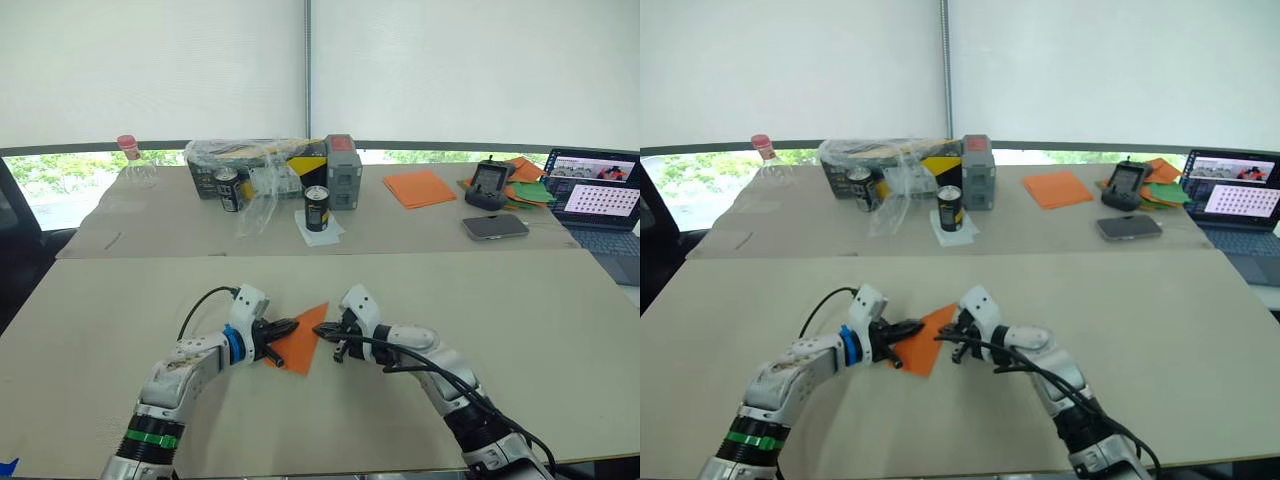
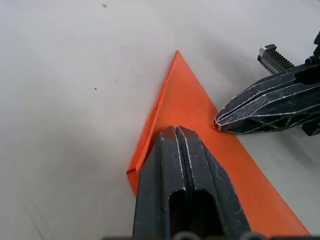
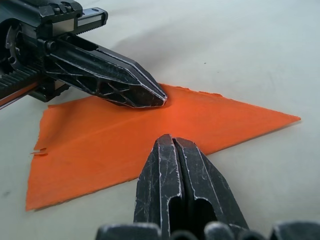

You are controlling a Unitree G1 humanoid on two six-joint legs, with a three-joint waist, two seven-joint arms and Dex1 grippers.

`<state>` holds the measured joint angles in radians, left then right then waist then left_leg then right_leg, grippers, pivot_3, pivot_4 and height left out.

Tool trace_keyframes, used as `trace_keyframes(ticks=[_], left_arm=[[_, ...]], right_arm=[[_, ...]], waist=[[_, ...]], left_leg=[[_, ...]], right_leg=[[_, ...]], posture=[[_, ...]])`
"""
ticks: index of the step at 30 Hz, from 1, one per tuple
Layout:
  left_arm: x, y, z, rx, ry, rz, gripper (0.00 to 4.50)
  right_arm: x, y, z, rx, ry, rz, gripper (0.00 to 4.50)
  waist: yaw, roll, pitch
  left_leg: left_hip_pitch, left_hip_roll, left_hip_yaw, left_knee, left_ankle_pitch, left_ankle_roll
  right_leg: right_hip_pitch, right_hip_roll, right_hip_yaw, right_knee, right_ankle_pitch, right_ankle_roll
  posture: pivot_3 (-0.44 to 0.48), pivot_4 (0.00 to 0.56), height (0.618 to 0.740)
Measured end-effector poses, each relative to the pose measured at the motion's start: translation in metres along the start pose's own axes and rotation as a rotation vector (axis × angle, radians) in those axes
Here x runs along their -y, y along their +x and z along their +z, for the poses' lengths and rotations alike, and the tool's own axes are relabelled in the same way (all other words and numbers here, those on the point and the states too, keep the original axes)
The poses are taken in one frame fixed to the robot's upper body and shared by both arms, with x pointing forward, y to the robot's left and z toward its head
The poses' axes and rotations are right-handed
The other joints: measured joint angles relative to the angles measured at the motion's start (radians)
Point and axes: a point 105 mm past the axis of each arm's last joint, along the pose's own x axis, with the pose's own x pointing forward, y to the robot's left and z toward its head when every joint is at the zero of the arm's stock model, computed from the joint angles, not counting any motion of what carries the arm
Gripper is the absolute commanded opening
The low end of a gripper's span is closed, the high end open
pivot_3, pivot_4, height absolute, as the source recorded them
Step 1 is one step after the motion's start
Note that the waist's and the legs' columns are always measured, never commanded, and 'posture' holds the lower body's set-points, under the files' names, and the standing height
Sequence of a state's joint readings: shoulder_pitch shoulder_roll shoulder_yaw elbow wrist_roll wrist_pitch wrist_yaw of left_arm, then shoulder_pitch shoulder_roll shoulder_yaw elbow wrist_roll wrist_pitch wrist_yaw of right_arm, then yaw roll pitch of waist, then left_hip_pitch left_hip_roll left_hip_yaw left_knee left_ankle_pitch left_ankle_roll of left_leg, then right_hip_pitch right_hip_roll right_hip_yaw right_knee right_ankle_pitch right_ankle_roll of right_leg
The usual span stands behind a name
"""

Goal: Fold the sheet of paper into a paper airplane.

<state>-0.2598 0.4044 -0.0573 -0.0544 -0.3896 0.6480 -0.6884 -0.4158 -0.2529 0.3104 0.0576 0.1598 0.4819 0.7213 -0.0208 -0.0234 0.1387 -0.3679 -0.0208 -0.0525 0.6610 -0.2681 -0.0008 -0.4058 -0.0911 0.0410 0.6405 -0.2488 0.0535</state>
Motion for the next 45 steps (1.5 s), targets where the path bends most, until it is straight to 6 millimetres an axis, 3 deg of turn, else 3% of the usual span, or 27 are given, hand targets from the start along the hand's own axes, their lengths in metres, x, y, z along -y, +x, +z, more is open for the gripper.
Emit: trace_keyframes(ticks=[18,26,30,34,39,45], left_arm=[[0.006,0.001,-0.002,0.002,0.042,-0.001,0.02],[0.005,0.005,0.005,0.011,0.057,0.010,0.02],[0.009,0.009,0.006,0.009,0.068,-0.008,0.02],[0.013,0.010,0.007,0.003,0.091,-0.027,0.02],[0.015,0.013,0.009,-0.007,0.115,-0.030,0.02],[0.017,0.017,0.009,-0.014,0.129,-0.024,0.02]], right_arm=[[0.048,0.015,0.006,0.063,-0.048,-0.162,0.00],[0.054,0.011,0.010,0.103,-0.046,-0.198,0.00],[0.062,-0.005,0.017,0.194,-0.044,-0.283,0.00],[0.053,-0.015,0.039,0.266,-0.117,-0.239,0.00],[0.035,-0.012,0.013,0.167,-0.139,-0.143,0.00],[0.032,-0.007,0.011,0.141,-0.154,-0.119,0.00]], waist=[[0.003,0.000,0.000],[0.006,0.000,0.000],[0.005,0.000,0.000],[0.002,0.000,0.000],[0.002,0.000,0.000],[0.003,0.000,0.000]], left_leg=[[0.001,0.000,0.000,0.000,0.000,0.000],[0.000,0.000,0.000,0.000,0.000,0.000],[-0.006,0.000,0.000,0.000,0.000,0.000],[-0.013,0.000,0.001,0.000,0.001,-0.001],[-0.013,-0.001,0.001,0.000,0.001,-0.001],[-0.013,-0.001,0.001,0.001,0.001,-0.001]], right_leg=[[0.001,0.000,0.000,0.000,0.000,0.000],[0.000,-0.001,0.000,0.000,0.000,0.000],[-0.006,-0.002,0.001,0.000,0.000,0.000],[-0.014,-0.001,0.001,0.003,0.000,0.000],[-0.015,-0.001,0.001,0.003,0.000,0.000],[-0.015,-0.001,0.001,0.004,0.000,0.000]], posture=[[0.000,0.150,0.740],[0.000,0.150,0.740],[0.000,0.150,0.740],[0.000,0.150,0.740],[0.000,0.150,0.740],[0.000,0.150,0.740]])
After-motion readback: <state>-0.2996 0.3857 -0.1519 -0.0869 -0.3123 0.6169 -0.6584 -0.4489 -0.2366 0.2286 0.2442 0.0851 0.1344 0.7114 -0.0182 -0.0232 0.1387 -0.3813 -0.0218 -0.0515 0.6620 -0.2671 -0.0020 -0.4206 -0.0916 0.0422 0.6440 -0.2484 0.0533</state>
